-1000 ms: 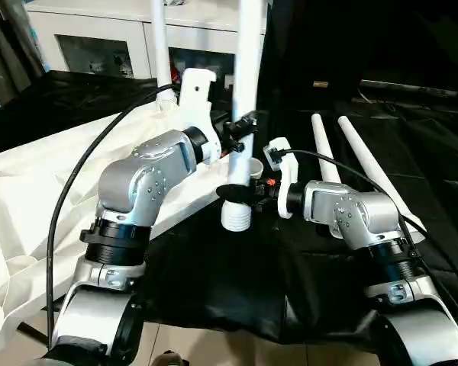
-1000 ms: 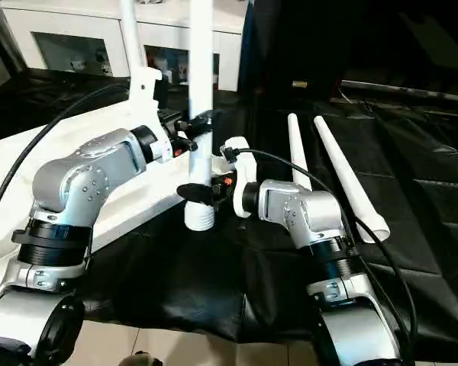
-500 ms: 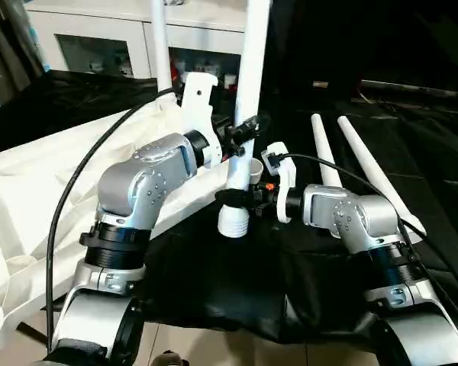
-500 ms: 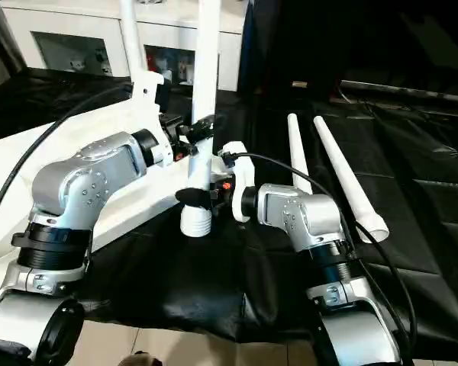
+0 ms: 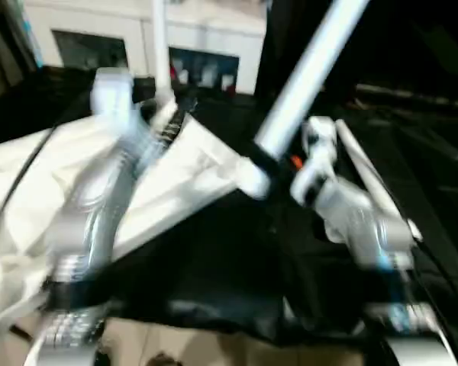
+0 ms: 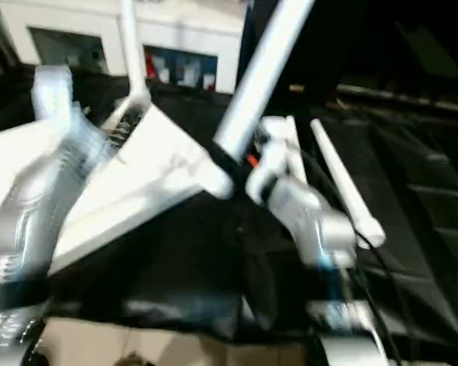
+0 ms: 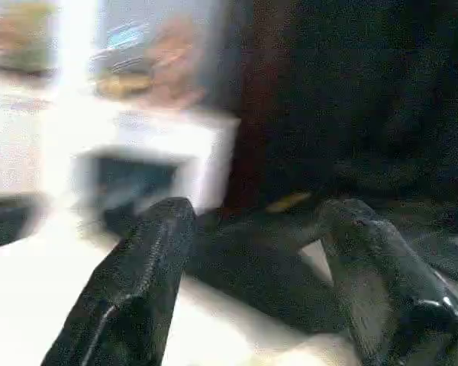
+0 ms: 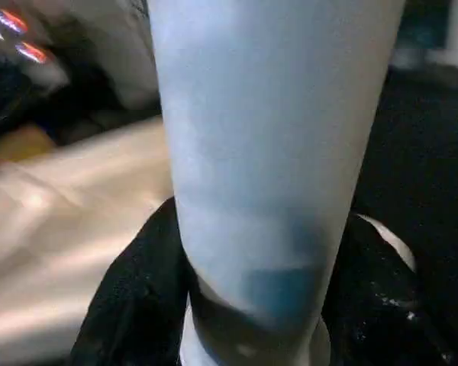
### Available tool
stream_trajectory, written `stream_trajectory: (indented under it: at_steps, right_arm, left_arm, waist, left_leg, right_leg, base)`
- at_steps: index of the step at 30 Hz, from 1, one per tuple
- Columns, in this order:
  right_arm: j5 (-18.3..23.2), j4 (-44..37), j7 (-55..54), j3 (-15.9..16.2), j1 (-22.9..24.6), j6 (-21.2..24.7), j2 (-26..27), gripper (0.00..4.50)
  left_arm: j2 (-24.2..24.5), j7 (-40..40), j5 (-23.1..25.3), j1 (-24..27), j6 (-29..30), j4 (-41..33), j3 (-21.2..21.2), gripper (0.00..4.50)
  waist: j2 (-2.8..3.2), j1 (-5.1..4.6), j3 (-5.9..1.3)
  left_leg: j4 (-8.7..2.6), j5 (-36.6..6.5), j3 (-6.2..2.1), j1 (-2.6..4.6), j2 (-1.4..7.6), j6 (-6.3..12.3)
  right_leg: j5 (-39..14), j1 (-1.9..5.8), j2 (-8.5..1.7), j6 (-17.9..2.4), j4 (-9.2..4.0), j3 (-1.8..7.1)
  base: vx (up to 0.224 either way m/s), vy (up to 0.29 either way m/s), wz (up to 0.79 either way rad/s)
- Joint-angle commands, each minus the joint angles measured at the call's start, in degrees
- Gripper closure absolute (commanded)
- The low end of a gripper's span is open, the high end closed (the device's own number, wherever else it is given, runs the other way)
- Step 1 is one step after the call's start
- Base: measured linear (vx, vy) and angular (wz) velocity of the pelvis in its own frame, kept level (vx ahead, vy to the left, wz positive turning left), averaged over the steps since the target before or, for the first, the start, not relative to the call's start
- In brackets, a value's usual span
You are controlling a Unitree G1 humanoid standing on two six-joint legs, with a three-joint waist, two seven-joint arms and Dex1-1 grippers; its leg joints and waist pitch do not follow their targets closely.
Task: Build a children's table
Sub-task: Insert table leg to table base
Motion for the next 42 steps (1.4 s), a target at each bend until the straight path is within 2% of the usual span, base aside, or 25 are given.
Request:
stream_trajectory:
  at_steps: [1, 2, 3, 4, 5, 6, 8, 10, 11, 15, 16, 17, 18, 19, 20, 22, 26, 27, 29, 31, 32, 34, 37, 38, 42]
  right_arm:
    - [-2.8, -0.7, -0.8, 0.7, 0.3, -2.2, -1.3, 2.57]
    - [-3.6, -0.9, -1.4, 0.9, 0.8, -2.8, -1.5, 2.57]
    - [-4.9, -2.3, -3.4, 1.0, 2.3, -4.2, -1.6, 2.58]
    - [-4.9, -2.3, -3.4, 1.0, 2.3, -4.2, -1.6, 2.58]
    - [-5.2, -3.1, -4.1, 0.6, 3.2, -4.8, -1.9, 2.58]
    - [-5.5, -4.1, -5.1, 0.0, 4.6, -5.5, -2.0, 2.58]
    - [-5.7, -4.7, -5.5, -0.3, 5.5, -6.0, -2.1, 2.58]
    - [-8.9, -7.4, -6.4, 0.5, 8.5, -10.7, -3.2, 2.58]
    - [-10.7, -10.2, -6.3, 0.8, 11.6, -14.5, -4.0, 2.58]
    - [-11.9, -14.2, -6.6, 0.7, 15.9, -15.6, -4.7, 2.58]
    - [-11.2, -15.7, -6.6, 0.2, 17.9, -14.7, -4.5, 2.58]
    - [-11.2, -15.8, -6.7, 0.1, 18.1, -14.6, -4.5, 2.58]
    - [-10.8, -16.4, -7.2, -0.5, 19.4, -14.2, -4.4, 2.58]
    - [-10.0, -16.6, -7.4, -0.9, 20.2, -14.1, -4.0, 2.58]
    - [-9.5, -15.6, -7.7, -1.2, 20.7, -15.0, -3.6, 2.58]
    - [-10.1, -14.3, -8.0, -1.2, 20.3, -15.9, -3.7, 2.58]
    - [-9.4, -15.5, -9.2, -1.8, 19.7, -15.9, -2.9, 2.58]
    - [-8.2, -16.6, -9.5, -2.4, 19.5, -15.4, -2.3, 2.58]
    - [-6.7, -17.1, -9.8, -3.4, 19.3, -14.9, -1.5, 2.58]
    - [-6.8, -16.4, -11.7, -3.5, 17.7, -14.7, 0.1, 2.58]
    - [-7.5, -16.1, -12.4, -3.1, 17.1, -14.7, 0.3, 2.58]
    - [-7.2, -16.0, -12.4, -2.7, 16.7, -15.0, 0.9, 2.58]
    - [-5.7, -14.9, -11.9, -2.5, 15.8, -15.8, 2.3, 2.58]
    - [-6.6, -13.4, -11.8, -2.1, 15.5, -16.7, 2.2, 2.58]
    - [-7.2, -11.1, -11.5, -1.5, 14.8, -16.8, 2.3, 2.58]
  left_arm:
    - [-1.1, 3.2, 2.8, 0.4, -0.5, -1.8, -0.6, 1.47]
    - [-1.4, 4.2, 3.2, 1.8, 0.1, -2.4, -0.3, 1.47]
    - [-2.1, 7.3, 5.1, 5.8, 0.4, -4.2, 0.3, 1.47]
    - [-2.1, 7.3, 5.1, 5.8, 0.4, -4.2, 0.3, 1.47]
    - [-2.7, 9.2, 6.4, 7.8, 0.5, -5.4, 0.1, 1.47]
    - [-3.9, 11.6, 8.4, 10.0, -1.3, -5.7, -0.2, 1.47]
    - [-4.8, 13.1, 9.7, 11.3, -2.7, -5.7, -0.4, 1.47]
    - [-5.6, 15.7, 12.9, 15.1, -7.2, -6.9, -1.7, 1.47]
    - [-6.2, 17.2, 14.5, 18.6, -8.8, -8.9, -1.8, 1.47]
    - [-5.3, 16.2, 16.2, 23.8, -9.6, -12.6, -3.0, 1.47]
    - [-5.4, 15.8, 16.2, 26.4, -9.7, -13.8, -3.0, 1.47]
    - [-5.4, 15.9, 16.3, 26.8, -9.9, -13.9, -3.1, 1.47]
    - [-5.8, 16.3, 17.0, 29.2, -10.8, -14.4, -3.8, 1.47]
    - [-6.2, 16.5, 17.2, 30.8, -11.2, -14.6, -4.1, 1.47]
    - [-7.4, 17.2, 17.1, 32.5, -11.6, -14.6, -3.8, 1.47]
    - [-8.6, 17.4, 15.7, 32.5, -11.2, -14.4, -2.7, 1.47]
    - [-6.5, 17.7, 18.0, 30.1, -15.0, -12.2, -2.5, 1.47]
    - [-6.4, 17.7, 17.8, 29.2, -14.9, -12.5, -2.1, 1.47]
    - [-6.8, 17.7, 17.0, 28.5, -15.0, -12.5, -1.7, 1.47]
    - [-5.9, 16.7, 15.9, 25.8, -15.6, -9.7, -0.2, 1.47]
    - [-5.4, 16.3, 15.6, 25.0, -15.7, -8.8, 0.3, 1.47]
    - [-5.6, 15.7, 14.2, 24.1, -16.2, -7.3, 1.1, 1.47]
    - [-5.6, 14.4, 12.0, 21.9, -17.8, -3.6, 1.8, 1.47]
    - [-5.3, 14.0, 11.8, 21.2, -18.9, -2.7, 1.7, 1.47]
    - [-5.3, 14.2, 11.7, 18.9, -19.0, -1.0, 2.1, 1.47]
  waist:
    - [2.38, -0.18, -4.52]
    - [2.38, -0.18, -4.52]
    - [6.44, -0.16, -4.47]
    - [4.41, -0.66, -3.66]
    - [3.82, -0.80, -3.95]
    - [5.54, -0.78, -4.06]
    - [5.04, -0.85, -4.03]
    - [5.79, -0.66, -4.08]
    - [4.07, -0.84, -4.20]
    - [4.97, -0.72, -4.46]
    - [6.55, -0.89, -4.31]
    - [6.09, -1.13, -4.22]
    - [4.58, -1.00, -4.15]
    - [4.56, -1.00, -4.07]
    - [6.17, -1.24, -4.01]
    - [5.19, -1.51, -3.88]
    - [5.12, -1.73, -3.76]
    - [3.57, -1.88, -3.82]
    - [4.52, -1.78, -3.95]
    - [3.17, -1.74, -4.20]
    - [4.91, -1.71, -4.30]
    - [4.12, -2.46, -4.31]
    - [5.04, -2.46, -4.58]
    - [4.54, -2.48, -4.57]
    - [4.75, -2.35, -4.56]
  left_leg:
    - [-4.27, -12.8, -0.53, 1.62, 1.48, -5.00]
    - [-4.27, -12.8, -0.53, 1.62, 1.48, -5.00]
    - [-4.07, -16.5, -1.08, 1.62, 1.23, -5.55]
    - [-4.58, -19.0, -0.90, 1.43, 1.39, -4.56]
    - [-4.32, -19.9, -0.71, 1.55, 1.02, -4.00]
    - [-4.29, -20.5, -0.98, 1.55, 1.23, -3.42]
    - [-4.06, -19.0, -0.63, 1.34, 0.94, -1.85]
    - [-4.01, -17.4, -0.71, 0.85, 0.90, -0.95]
    - [-4.05, -16.7, -0.56, 0.63, 0.97, -0.51]
    - [-4.02, -14.5, -0.67, 0.47, 1.04, 0.75]
    - [-4.06, -15.9, -0.81, 0.57, 1.09, 0.80]
    - [-4.20, -17.1, -0.71, 0.74, 1.26, 0.90]
    - [-4.30, -17.0, -0.72, 0.41, 1.00, 1.28]
    - [-4.32, -17.3, -0.57, 0.55, 1.08, 1.52]
    - [-4.31, -18.7, -0.67, 0.77, 1.14, 1.19]
    - [-4.33, -20.6, -0.55, 1.00, 0.96, 0.75]
    - [-4.34, -22.3, -0.76, 1.11, 0.57, 0.60]
    - [-4.44, -21.5, -0.70, 0.85, 0.62, 0.85]
    - [-4.50, -19.8, -0.85, 0.74, 0.86, 0.91]
    - [-4.53, -16.6, -0.79, 0.42, 1.07, 1.54]
    - [-4.52, -16.4, -0.89, 0.56, 0.97, 1.13]
    - [-4.54, -17.2, -0.65, 0.67, 0.80, 0.34]
    - [-4.43, -17.2, -0.69, 0.81, 0.85, 0.04]
    - [-4.43, -17.4, -0.61, 0.80, 0.80, 0.07]
    - [-4.50, -18.5, -0.59, 1.04, 1.00, -0.41]
  right_leg:
    - [-5.2, 2.81, -3.44, -5.1, -4.35, 2.96]
    - [-5.2, 2.81, -3.44, -5.1, -4.35, 2.96]
    - [-6.7, 2.66, -3.45, -6.4, -3.99, 2.78]
    - [-9.6, 2.67, -3.24, -6.5, -5.03, 2.60]
    - [-12.1, 2.93, -3.20, -6.5, -5.30, 2.58]
    - [-13.9, 2.91, -3.42, -6.5, -5.43, 2.70]
    - [-16.3, 2.78, -3.36, -5.7, -5.99, 2.77]
    - [-19.4, 2.63, -3.40, -3.9, -6.49, 2.74]
    - [-20.0, 2.75, -3.31, -2.8, -6.73, 2.66]
    - [-18.1, 2.35, -3.05, -2.8, -6.28, 2.69]
    - [-18.5, 2.04, -3.00, -3.1, -6.18, 2.72]
    - [-18.9, 1.97, -2.88, -3.0, -6.70, 2.67]
    - [-19.8, 2.35, -3.04, -2.8, -6.53, 2.58]
    - [-21.3, 1.97, -3.09, -2.5, -6.69, 2.75]
    - [-22.7, 1.57, -3.03, -2.4, -6.93, 2.78]
    - [-24.1, 1.50, -2.76, -1.8, -7.45, 2.65]
    - [-27.9, 1.33, -2.86, 0.2, -7.93, 2.48]
    - [-27.4, 1.66, -2.85, 0.4, -7.92, 2.44]
    - [-25.3, 1.65, -3.10, -0.1, -7.37, 2.62]
    - [-21.4, 1.96, -3.27, -1.1, -6.49, 2.76]
    - [-20.8, 1.65, -3.14, -1.5, -6.33, 2.88]
    - [-18.1, 1.74, -2.74, -1.9, -6.47, 2.84]
    - [-15.0, 1.80, -2.85, -3.1, -6.08, 3.01]
    - [-14.8, 1.85, -2.85, -3.2, -6.19, 2.97]
    - [-14.6, 1.95, -2.92, -4.2, -6.13, 3.04]
  base:
    - [0.000, 0.000, 0.00]
    - [0.000, 0.000, 0.00]
    - [0.000, 0.000, 0.00]
    - [0.000, 0.000, 0.00]
    - [0.000, 0.000, 0.00]
    - [0.000, 0.000, 0.00]
    - [0.000, 0.000, 0.00]
    - [0.000, 0.000, 0.00]
    - [0.000, 0.000, 0.00]
    - [0.000, 0.000, 0.00]
    - [0.000, 0.000, 0.00]
    - [0.000, 0.000, 0.00]
    - [0.000, 0.000, 0.00]
    - [0.000, 0.000, 0.00]
    - [0.000, 0.000, 0.00]
    - [0.000, 0.000, 0.00]
    - [0.000, 0.000, 0.00]
    - [0.000, 0.000, 0.00]
    - [0.000, 0.000, 0.00]
    - [0.000, 0.000, 0.00]
    - [0.000, 0.000, 0.00]
    - [0.000, 0.000, 0.00]
    - [0.000, 0.000, 0.00]
    - [0.000, 0.000, 0.00]
    - [0.000, 0.000, 0.00]
